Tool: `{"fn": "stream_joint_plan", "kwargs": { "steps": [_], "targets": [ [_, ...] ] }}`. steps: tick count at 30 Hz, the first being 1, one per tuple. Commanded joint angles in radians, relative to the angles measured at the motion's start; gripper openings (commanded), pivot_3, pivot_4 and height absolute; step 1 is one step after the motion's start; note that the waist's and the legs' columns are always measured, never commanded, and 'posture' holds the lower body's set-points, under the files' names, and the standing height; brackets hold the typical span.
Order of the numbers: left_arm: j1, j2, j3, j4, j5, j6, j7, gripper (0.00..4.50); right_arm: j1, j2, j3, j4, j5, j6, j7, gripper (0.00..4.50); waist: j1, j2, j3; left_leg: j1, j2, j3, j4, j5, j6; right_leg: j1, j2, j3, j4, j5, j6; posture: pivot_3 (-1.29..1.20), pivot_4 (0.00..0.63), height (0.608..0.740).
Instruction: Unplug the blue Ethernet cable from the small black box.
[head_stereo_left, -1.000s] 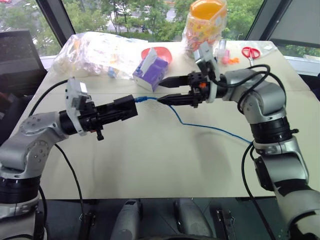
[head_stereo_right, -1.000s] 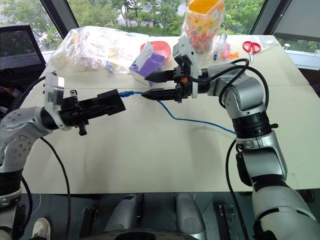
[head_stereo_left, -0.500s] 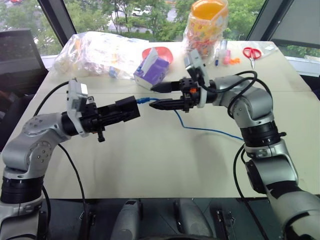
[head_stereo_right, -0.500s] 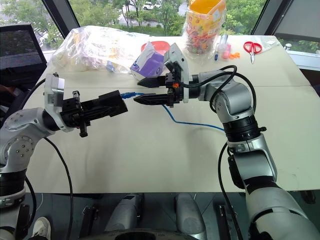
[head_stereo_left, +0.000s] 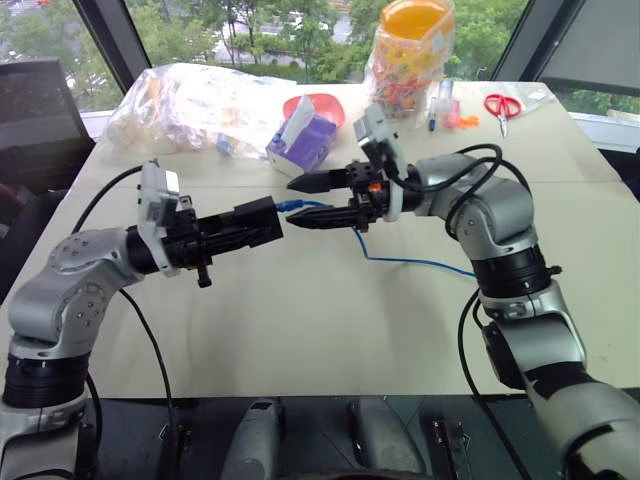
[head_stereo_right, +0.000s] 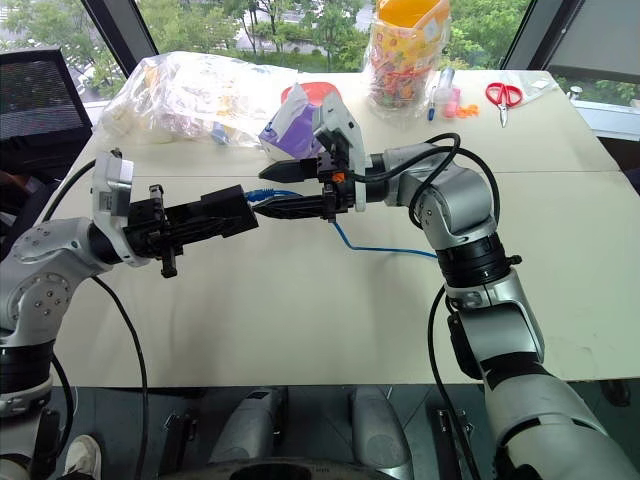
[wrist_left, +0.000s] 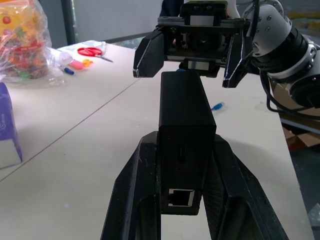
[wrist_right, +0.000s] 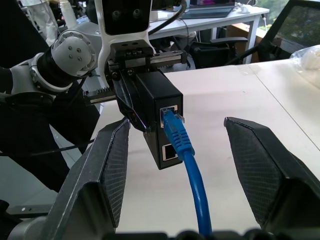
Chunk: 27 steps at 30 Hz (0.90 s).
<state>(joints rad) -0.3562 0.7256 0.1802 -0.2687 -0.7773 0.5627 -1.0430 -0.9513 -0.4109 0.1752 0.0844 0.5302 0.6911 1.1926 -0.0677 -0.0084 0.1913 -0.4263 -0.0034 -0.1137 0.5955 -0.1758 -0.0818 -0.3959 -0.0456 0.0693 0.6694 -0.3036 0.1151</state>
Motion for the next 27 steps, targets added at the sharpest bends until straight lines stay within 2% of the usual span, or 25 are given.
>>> {"fn": "stream_joint_plan", "kwargs": {
  "steps": [1,4,5,15,18,21,27],
  "targets": [
    [-0.009,0.0,0.014,-0.023,-0.02,0.0,-0.005,0.5,-0.008,0.008,-0.008,-0.037,0.012,-0.001,0.0,1.82,0.0,0.0,0.0,0.0,0.0,0.0,0.0,0.0,0.0,0.0,0.0,0.0,0.0,0.0,0.0,0.0,0.15,0.74],
    [-0.014,-0.003,0.014,-0.021,-0.023,0.003,-0.003,0.5,-0.006,0.011,-0.002,-0.036,0.005,-0.001,-0.011,0.34,0.0,0.0,0.0,0.0,0.0,0.0,0.0,0.0,0.0,0.0,0.0,0.0,0.0,0.0,0.0,0.0,0.15,0.74],
    [-0.016,-0.003,0.014,-0.02,-0.024,0.004,-0.003,0.5,-0.005,0.012,0.001,-0.036,0.002,-0.001,-0.015,0.03,0.0,0.0,0.0,0.0,0.0,0.0,0.0,0.0,0.0,0.0,0.0,0.0,0.0,0.0,0.0,0.0,0.15,0.74],
    [-0.027,-0.01,0.015,-0.021,-0.029,0.014,-0.006,0.5,-0.005,0.009,0.016,-0.043,0.001,0.021,-0.017,0.03,0.0,0.0,0.0,0.0,0.0,0.0,0.0,0.0,0.0,0.0,0.0,0.0,0.0,0.0,0.0,0.0,0.15,0.74],
    [-0.027,-0.012,0.015,-0.022,-0.028,0.015,-0.006,0.5,-0.004,0.005,0.017,-0.047,0.0,0.029,-0.016,1.19,0.0,0.0,0.0,0.0,0.0,0.0,0.0,0.0,0.0,0.0,0.0,0.0,0.0,0.0,0.0,0.0,0.15,0.74],
    [-0.027,-0.011,0.016,-0.024,-0.028,0.016,-0.008,0.5,-0.007,-0.004,0.025,-0.047,-0.007,0.021,-0.006,2.61,0.0,0.0,0.0,0.0,0.0,0.0,0.0,0.0,0.0,0.0,0.0,0.0,0.0,0.0,0.0,0.0,0.15,0.74],
    [-0.022,-0.009,0.012,-0.029,-0.027,0.012,-0.012,0.5,-0.018,-0.015,0.034,-0.023,-0.015,0.008,0.03,2.61,0.0,0.0,0.0,0.0,0.0,0.0,0.0,0.0,0.0,0.0,0.0,0.0,0.0,0.0,0.0,0.0,0.15,0.74]
  ]
}}
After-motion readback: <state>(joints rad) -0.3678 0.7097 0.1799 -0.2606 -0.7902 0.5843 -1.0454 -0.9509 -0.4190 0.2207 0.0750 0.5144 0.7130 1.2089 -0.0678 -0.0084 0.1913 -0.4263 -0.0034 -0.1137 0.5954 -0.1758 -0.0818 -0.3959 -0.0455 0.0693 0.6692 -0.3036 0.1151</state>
